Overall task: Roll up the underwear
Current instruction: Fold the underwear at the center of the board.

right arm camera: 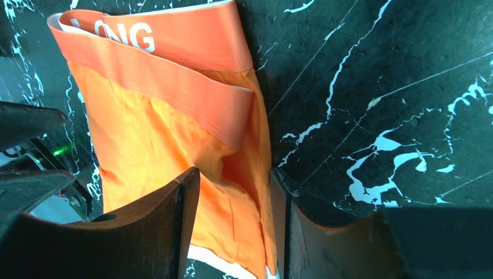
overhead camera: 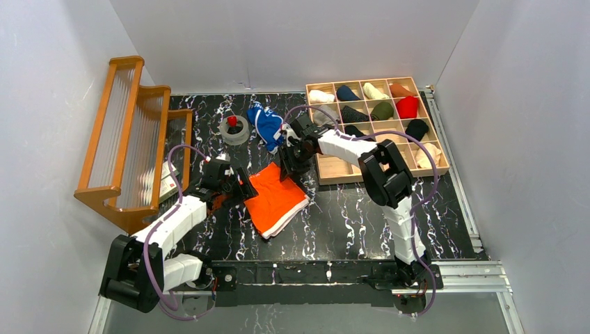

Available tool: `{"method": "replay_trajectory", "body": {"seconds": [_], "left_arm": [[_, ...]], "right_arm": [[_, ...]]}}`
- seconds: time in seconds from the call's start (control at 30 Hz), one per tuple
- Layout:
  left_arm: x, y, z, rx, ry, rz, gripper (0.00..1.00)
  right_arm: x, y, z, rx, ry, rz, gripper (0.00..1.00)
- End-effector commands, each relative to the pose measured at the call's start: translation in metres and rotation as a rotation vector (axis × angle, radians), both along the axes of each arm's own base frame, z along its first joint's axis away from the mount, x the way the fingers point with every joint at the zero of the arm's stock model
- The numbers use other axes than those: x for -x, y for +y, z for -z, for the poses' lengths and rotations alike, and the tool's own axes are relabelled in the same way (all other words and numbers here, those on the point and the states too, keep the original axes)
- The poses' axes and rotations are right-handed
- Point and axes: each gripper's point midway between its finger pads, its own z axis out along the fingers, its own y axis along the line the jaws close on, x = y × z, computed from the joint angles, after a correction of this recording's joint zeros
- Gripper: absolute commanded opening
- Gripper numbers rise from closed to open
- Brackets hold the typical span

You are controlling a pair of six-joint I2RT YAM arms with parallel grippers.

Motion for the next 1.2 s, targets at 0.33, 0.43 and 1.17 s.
{"method": "replay_trajectory", "body": {"seconds": [0.33,0.43,1.17], "left_arm": [[0.012,0.010,0.007,-0.025,0.039,-0.035,0.66],[0.013,0.014,0.011,-0.038,0.048,-0.059,0.66],[0.003,0.049,-0.010,-0.181,0.031,-0.227,0.68]], "right_arm": [[0.011,0.001,0.051,0.071,0.080,0.002,0.35],[0.010,-0.001,0.055,0.089,0.081,0.016,0.20],[-0.024,0.000,-0.033,0.289,-0.424,0.180,0.01]]}}
